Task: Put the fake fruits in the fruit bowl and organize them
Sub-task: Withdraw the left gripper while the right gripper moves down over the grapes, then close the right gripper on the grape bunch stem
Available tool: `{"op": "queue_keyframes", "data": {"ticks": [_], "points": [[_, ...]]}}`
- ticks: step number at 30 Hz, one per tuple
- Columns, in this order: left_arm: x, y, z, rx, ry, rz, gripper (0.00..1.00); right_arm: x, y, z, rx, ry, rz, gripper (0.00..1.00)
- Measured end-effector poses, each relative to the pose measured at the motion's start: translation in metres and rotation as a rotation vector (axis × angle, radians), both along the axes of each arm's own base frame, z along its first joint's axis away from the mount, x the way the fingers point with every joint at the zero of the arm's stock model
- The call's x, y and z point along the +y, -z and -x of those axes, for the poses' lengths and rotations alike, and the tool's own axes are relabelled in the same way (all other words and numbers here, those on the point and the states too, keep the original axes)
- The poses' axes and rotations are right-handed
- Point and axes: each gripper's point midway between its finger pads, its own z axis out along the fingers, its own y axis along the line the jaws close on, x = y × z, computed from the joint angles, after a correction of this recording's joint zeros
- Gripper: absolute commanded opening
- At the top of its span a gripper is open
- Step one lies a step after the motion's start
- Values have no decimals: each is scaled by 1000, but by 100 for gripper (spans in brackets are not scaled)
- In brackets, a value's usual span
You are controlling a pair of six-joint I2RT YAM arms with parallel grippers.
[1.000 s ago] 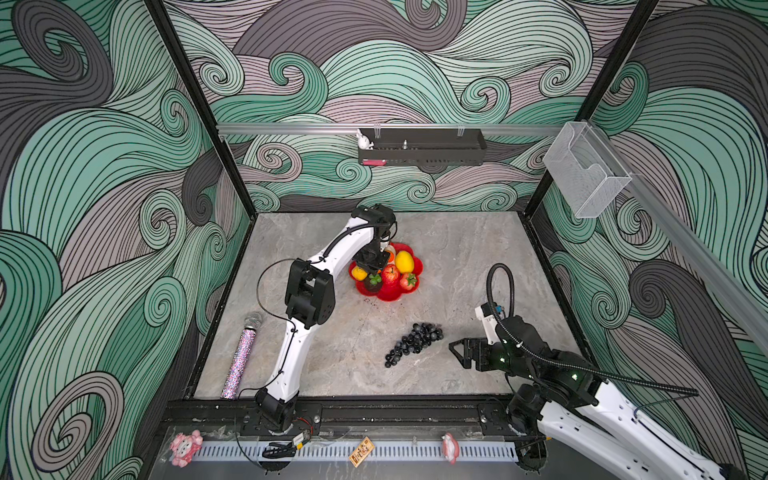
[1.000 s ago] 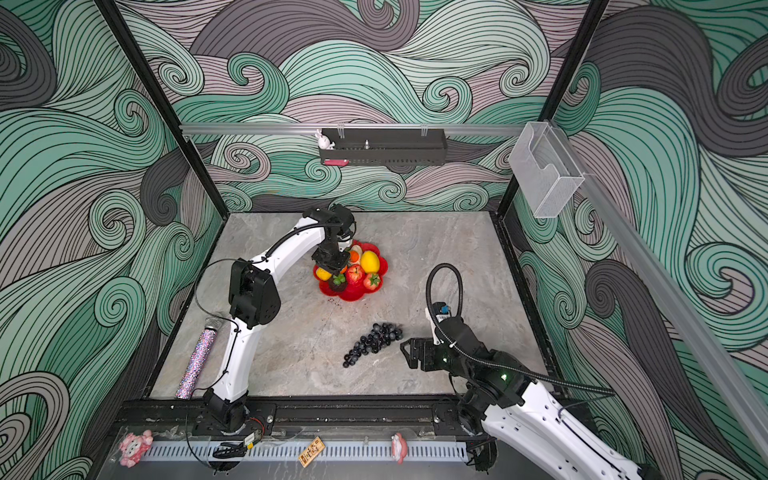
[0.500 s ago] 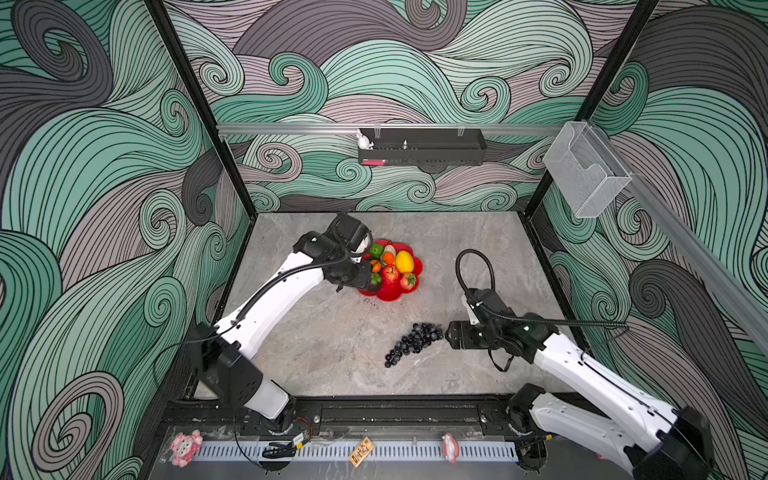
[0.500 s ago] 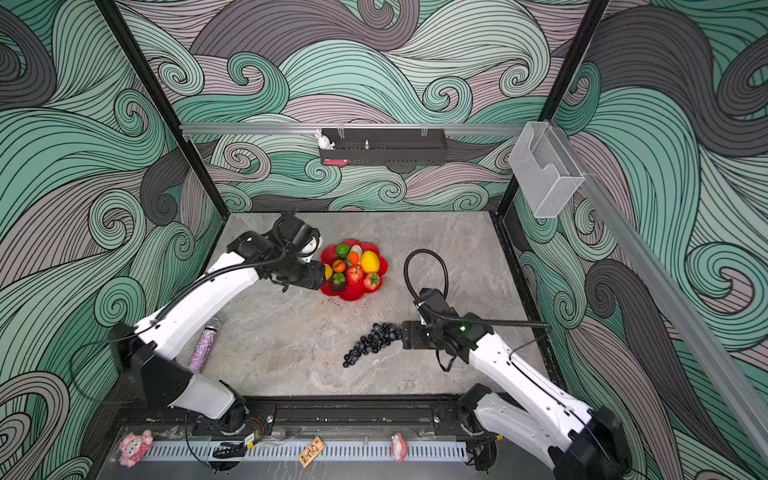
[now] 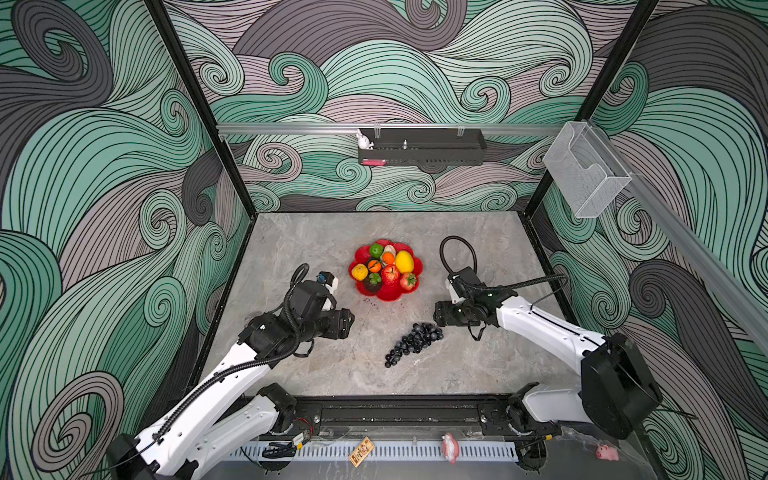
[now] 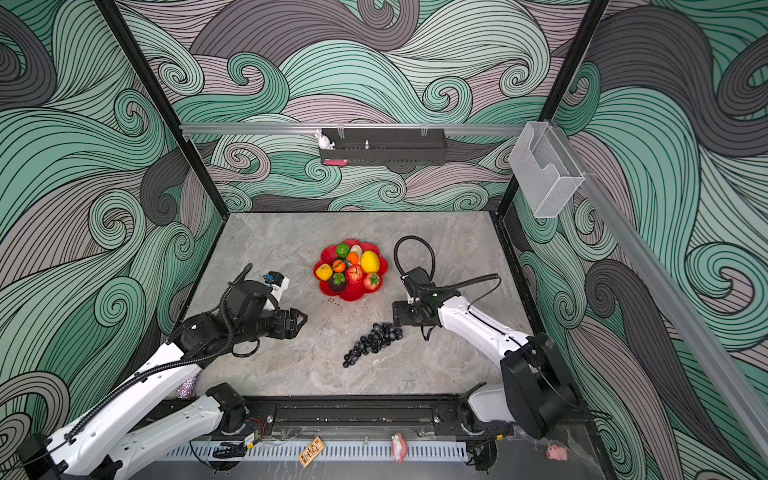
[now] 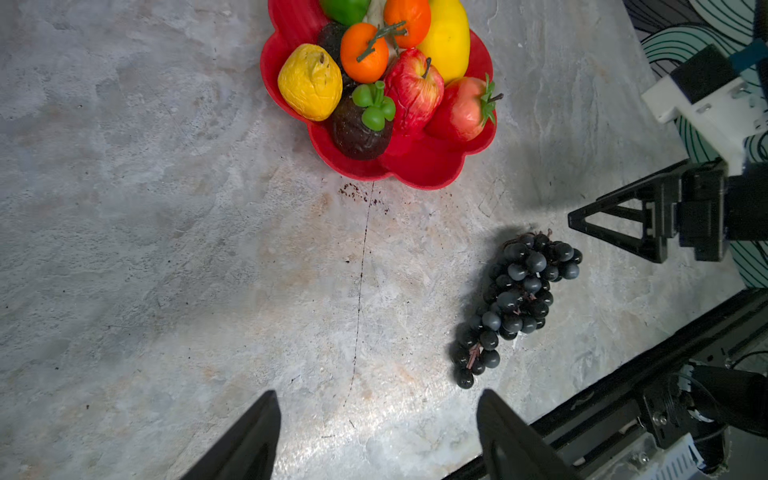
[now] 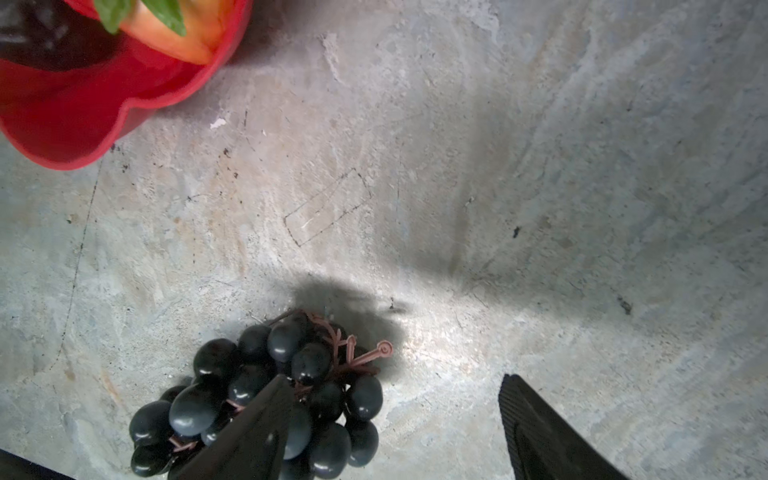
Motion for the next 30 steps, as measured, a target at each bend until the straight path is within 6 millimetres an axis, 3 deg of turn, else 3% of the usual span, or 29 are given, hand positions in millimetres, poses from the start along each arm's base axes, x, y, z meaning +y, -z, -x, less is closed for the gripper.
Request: {"op": "queue_keyframes", "data": {"ticks": [4, 10, 19, 25, 30], "points": [[0, 0, 1, -11, -4, 10, 77, 5, 7, 2, 12, -25, 0, 73], [-1, 0, -2, -16, -13, 24, 77, 6, 21, 29, 33, -80, 7, 65], [-6, 7, -8, 0, -13, 14, 77, 2, 15, 59, 11, -87, -53, 54], [-8, 9, -10, 6, -11, 10, 77, -3, 9, 52, -1, -52, -71, 51], [-8, 9, -10, 5, -11, 10, 77, -6, -7, 31, -22, 11, -138, 49]]}}
